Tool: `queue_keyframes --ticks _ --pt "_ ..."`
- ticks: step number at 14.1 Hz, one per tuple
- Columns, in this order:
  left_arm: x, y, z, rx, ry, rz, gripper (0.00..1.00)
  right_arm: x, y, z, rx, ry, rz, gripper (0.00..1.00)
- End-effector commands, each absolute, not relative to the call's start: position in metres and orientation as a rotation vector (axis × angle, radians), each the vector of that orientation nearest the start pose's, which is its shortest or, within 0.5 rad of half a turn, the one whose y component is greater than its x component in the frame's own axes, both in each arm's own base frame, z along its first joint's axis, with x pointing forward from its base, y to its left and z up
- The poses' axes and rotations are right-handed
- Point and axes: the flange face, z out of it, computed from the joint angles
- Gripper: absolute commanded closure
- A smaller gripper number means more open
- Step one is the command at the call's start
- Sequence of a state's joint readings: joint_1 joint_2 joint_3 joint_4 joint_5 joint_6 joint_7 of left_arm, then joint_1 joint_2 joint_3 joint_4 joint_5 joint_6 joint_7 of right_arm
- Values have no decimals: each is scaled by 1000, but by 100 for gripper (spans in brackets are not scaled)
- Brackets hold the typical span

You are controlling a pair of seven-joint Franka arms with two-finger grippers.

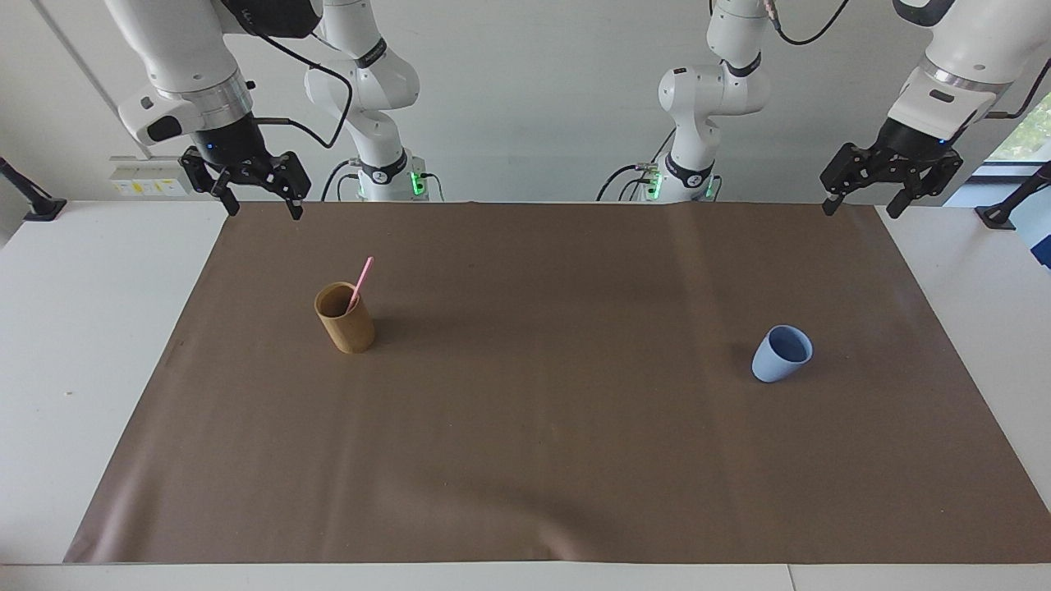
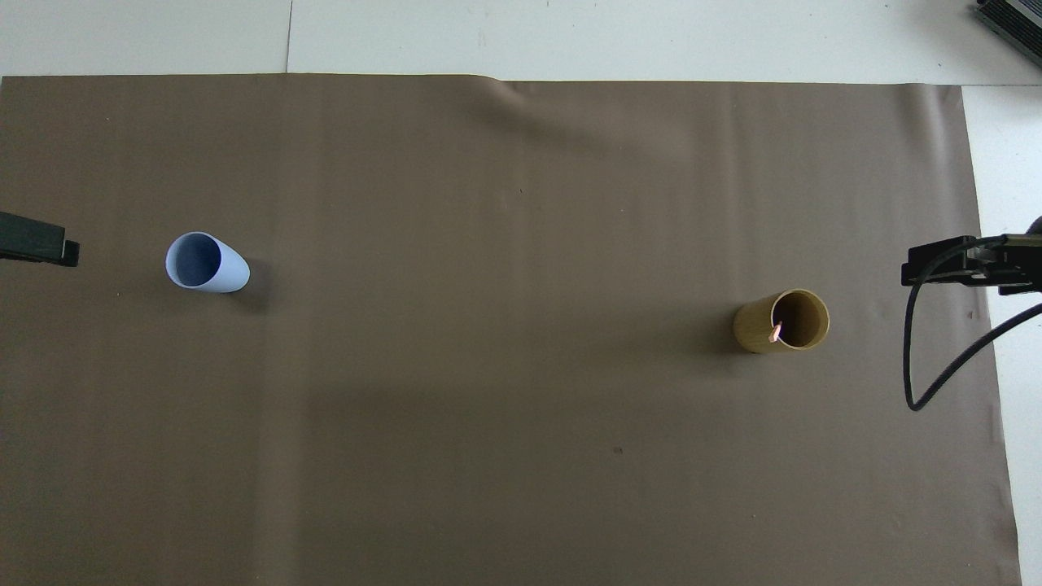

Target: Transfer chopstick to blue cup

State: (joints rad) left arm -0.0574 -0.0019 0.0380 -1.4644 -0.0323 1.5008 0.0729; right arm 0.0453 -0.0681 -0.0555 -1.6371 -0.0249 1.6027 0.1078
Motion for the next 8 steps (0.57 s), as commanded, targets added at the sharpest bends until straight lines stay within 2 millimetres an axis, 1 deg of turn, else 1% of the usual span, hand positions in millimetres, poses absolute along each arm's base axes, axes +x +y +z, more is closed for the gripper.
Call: queue_keyframes --ticks 1,3,5,6,7,8 --pt "537 -11 672 -3185 165 -35 0 537 -8 629 -3147 212 -71 0" --pt "538 -10 671 -3184 162 -42 0 537 -8 629 -3146 212 -71 0" --pt "545 -9 663 -3183 164 -62 0 537 -8 629 -3146 212 -71 0" --pt "549 -7 654 -3182 174 -79 0 537 -8 629 -3146 212 -71 0" --pt "552 3 637 -3183 156 -66 0 537 -8 629 -3146 212 -71 0" --pt "556 6 620 -3182 158 -66 0 537 -8 629 -3146 212 -71 0"
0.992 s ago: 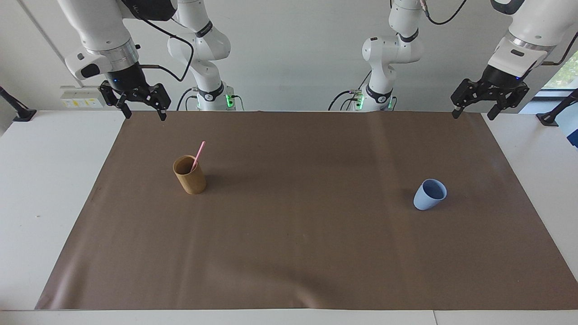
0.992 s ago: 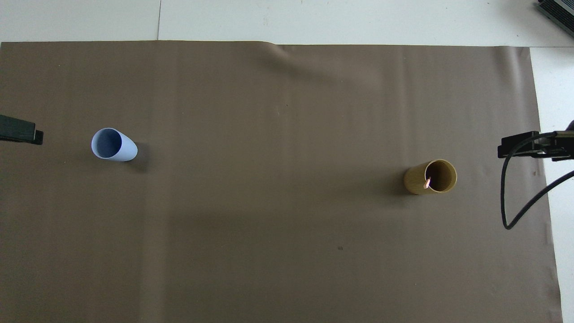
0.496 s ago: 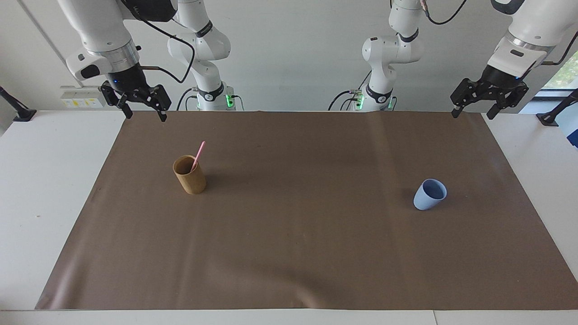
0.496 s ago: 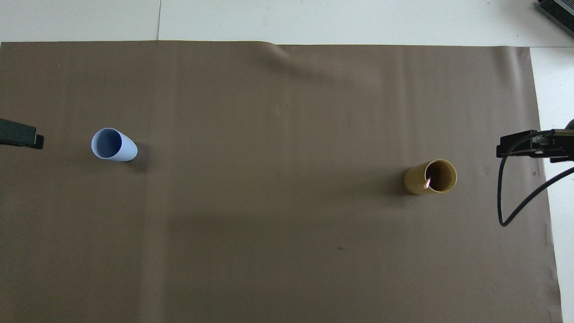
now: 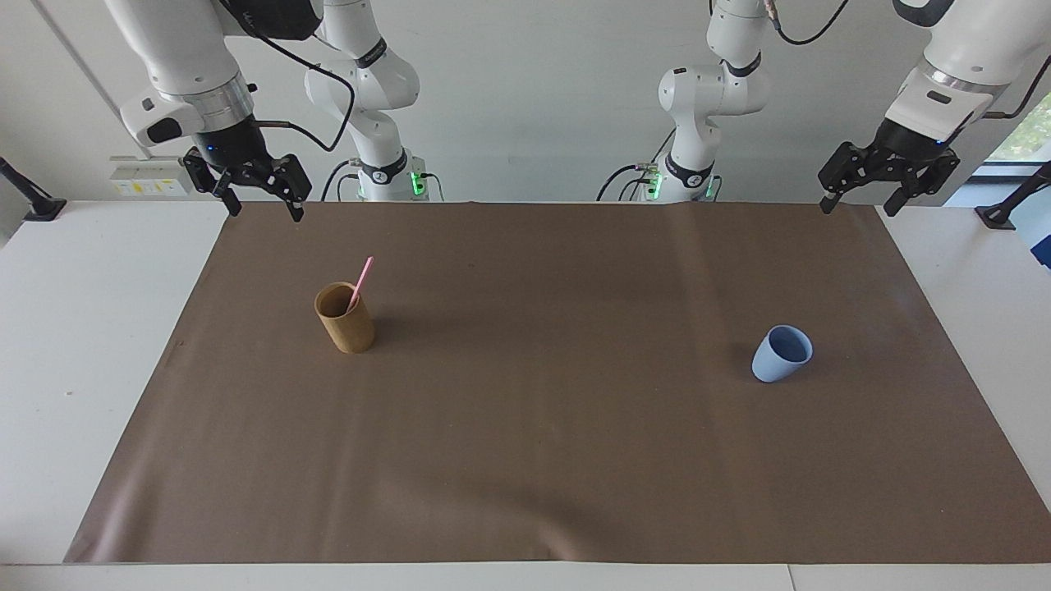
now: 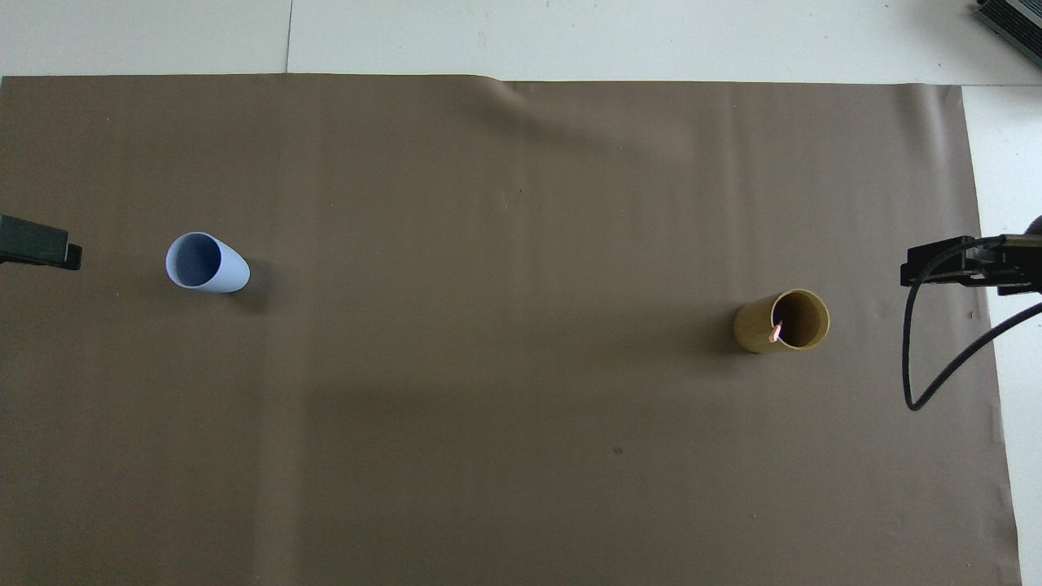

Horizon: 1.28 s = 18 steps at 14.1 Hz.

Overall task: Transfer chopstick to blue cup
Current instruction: 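Reach the left gripper to the light blue cup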

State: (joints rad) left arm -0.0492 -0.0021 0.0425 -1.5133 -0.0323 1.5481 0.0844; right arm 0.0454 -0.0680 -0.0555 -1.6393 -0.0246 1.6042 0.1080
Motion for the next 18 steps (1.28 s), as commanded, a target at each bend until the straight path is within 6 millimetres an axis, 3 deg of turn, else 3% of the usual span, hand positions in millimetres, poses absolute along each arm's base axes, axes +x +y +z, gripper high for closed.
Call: queue_keyframes --ticks 1,7,9,13,16,18 --pt "560 8 607 -3178 188 -91 0 537 -8 629 -3146 212 -71 0" --pt "594 10 517 -3170 216 -134 0 537 -9 629 -3146 212 -69 0" --pt "604 28 489 -3169 194 -125 0 537 -9 627 -3147 212 -62 0" --pt "610 38 436 -3190 213 -162 0 536 -9 625 -3147 214 -54 0" --pt "617 42 405 -3185 200 -166 0 536 -9 626 -3146 214 -59 0" --pt "619 42 396 -3199 184 -165 0 536 -9 625 -3146 214 -57 0"
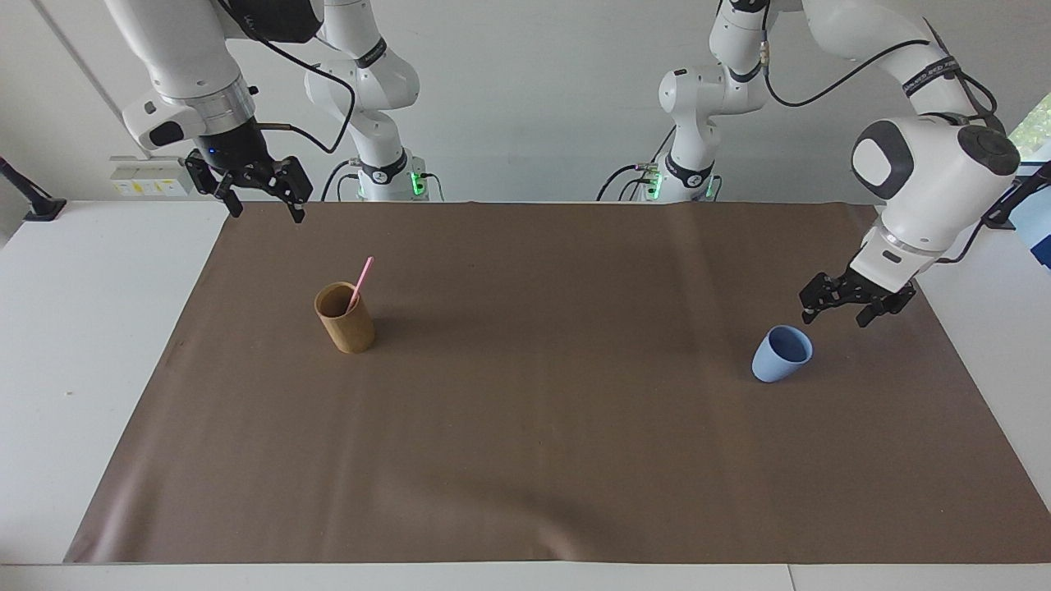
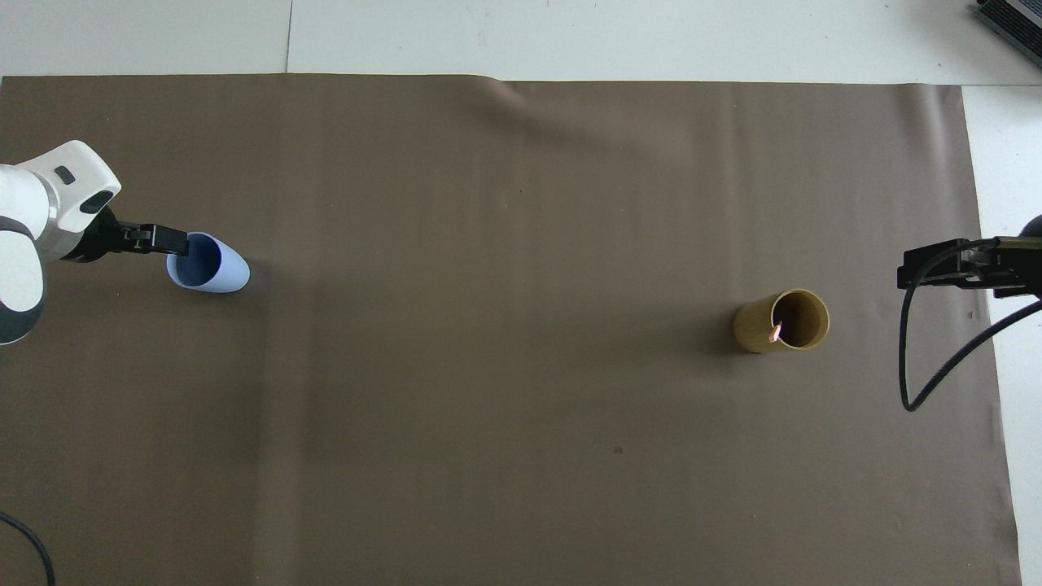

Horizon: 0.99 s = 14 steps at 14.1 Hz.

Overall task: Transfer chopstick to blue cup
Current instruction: 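Reach the left gripper to the light blue cup, then close the left gripper on the rim of the light blue cup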

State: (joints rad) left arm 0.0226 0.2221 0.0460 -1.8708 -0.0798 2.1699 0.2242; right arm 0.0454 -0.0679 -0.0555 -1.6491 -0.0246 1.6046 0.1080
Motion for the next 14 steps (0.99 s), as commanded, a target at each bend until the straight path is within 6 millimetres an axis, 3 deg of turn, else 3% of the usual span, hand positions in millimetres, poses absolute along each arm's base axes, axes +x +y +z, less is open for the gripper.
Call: queue_keyframes --ticks 1,5,8,10,12,14 --pt "617 41 392 -3211 173 -156 0 536 -9 625 -3146 214 -57 0" --pt "613 40 382 -3221 171 -124 2 536 -9 625 -3146 214 -57 0" --pt "612 37 361 -3241 168 -105 5 537 -9 624 -3147 214 -54 0" --pt "605 36 351 -3245 167 -71 13 538 -9 623 -3147 214 -52 0" --pt "605 36 347 -3265 162 -69 26 537 -9 624 -3147 214 -52 0" --pt "604 37 347 -3267 162 -67 58 537 -9 624 -3147 214 -52 0"
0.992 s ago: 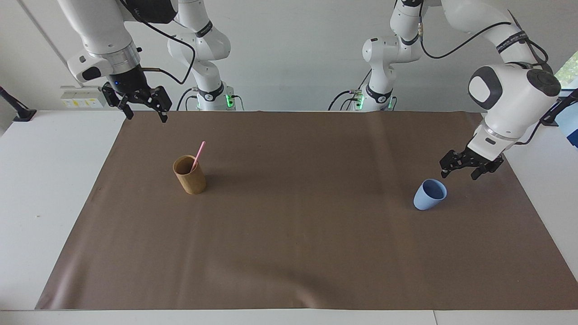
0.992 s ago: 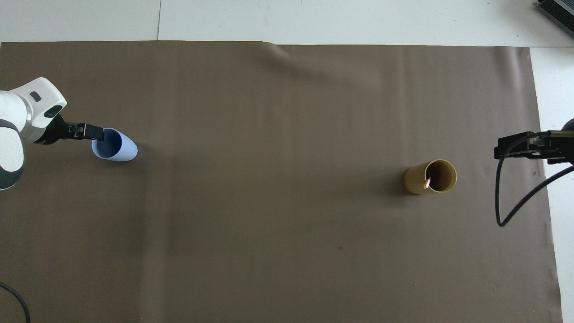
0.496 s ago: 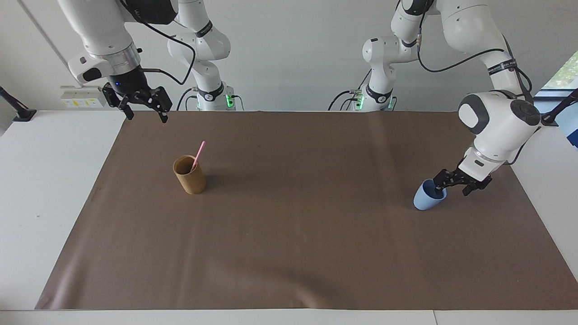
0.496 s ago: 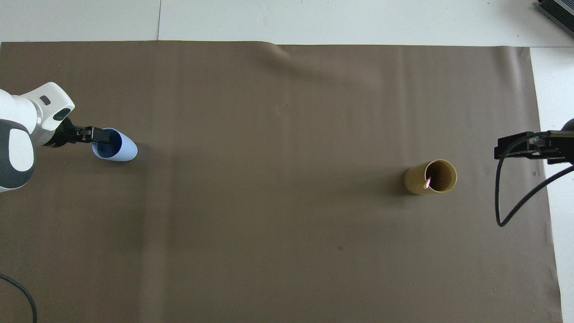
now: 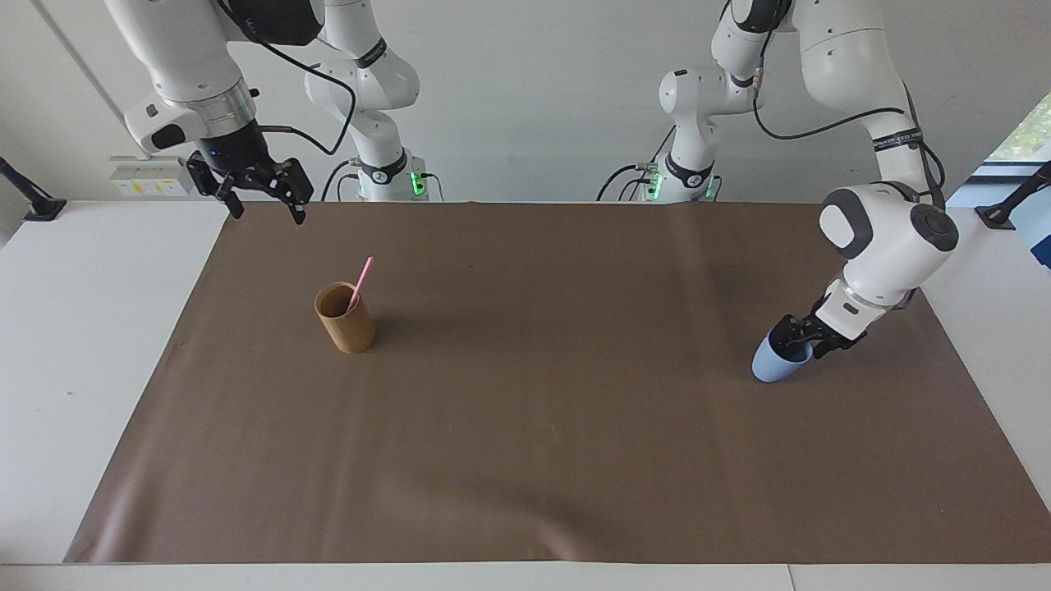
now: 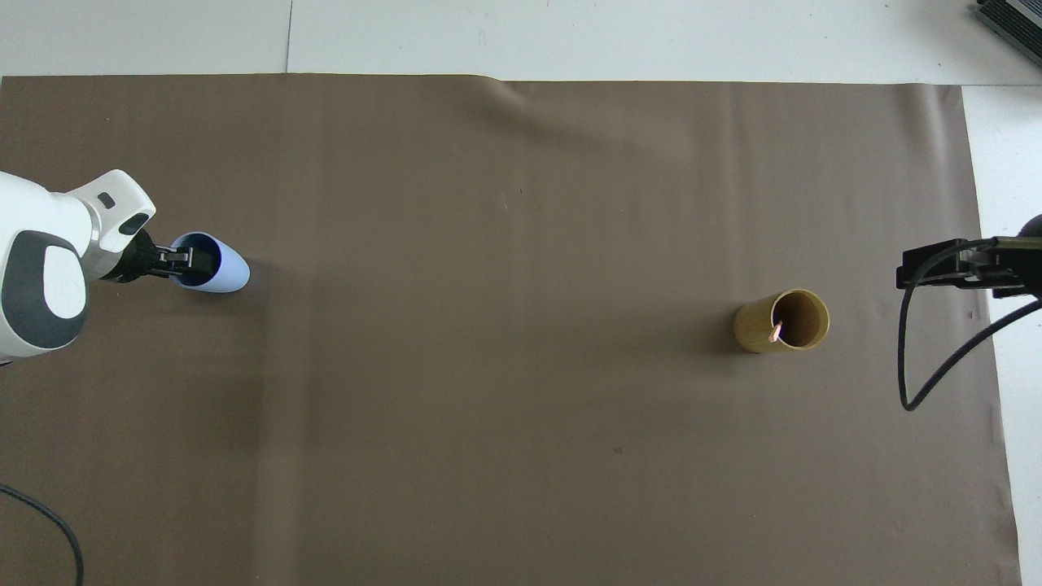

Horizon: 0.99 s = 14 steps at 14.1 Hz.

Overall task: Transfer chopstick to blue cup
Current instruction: 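Close the left gripper on the rim of the light blue cup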

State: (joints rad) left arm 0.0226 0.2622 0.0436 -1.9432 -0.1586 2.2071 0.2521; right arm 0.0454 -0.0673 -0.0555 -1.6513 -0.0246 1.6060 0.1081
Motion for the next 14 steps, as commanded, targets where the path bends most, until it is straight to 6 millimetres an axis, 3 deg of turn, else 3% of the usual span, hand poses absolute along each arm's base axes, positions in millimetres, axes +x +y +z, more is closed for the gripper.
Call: queue_keyframes --ticks 1,2,6,9,13,14 --pt "605 37 348 -3268 162 -67 77 537 -9 624 -3147 214 -52 0" --pt "604 37 348 -3268 163 -63 100 537 -9 624 -3147 211 -54 0" --pt "605 34 351 -3269 172 -60 100 537 -9 624 -3147 211 -57 0" --pt "605 30 367 -3267 182 -96 100 537 -9 624 -3147 211 -54 0" --pt "598 -22 389 -3276 226 -86 100 537 -9 624 -3147 211 -54 0" --pt "595 -46 393 -3277 239 -88 100 537 -9 624 -3147 211 -54 0"
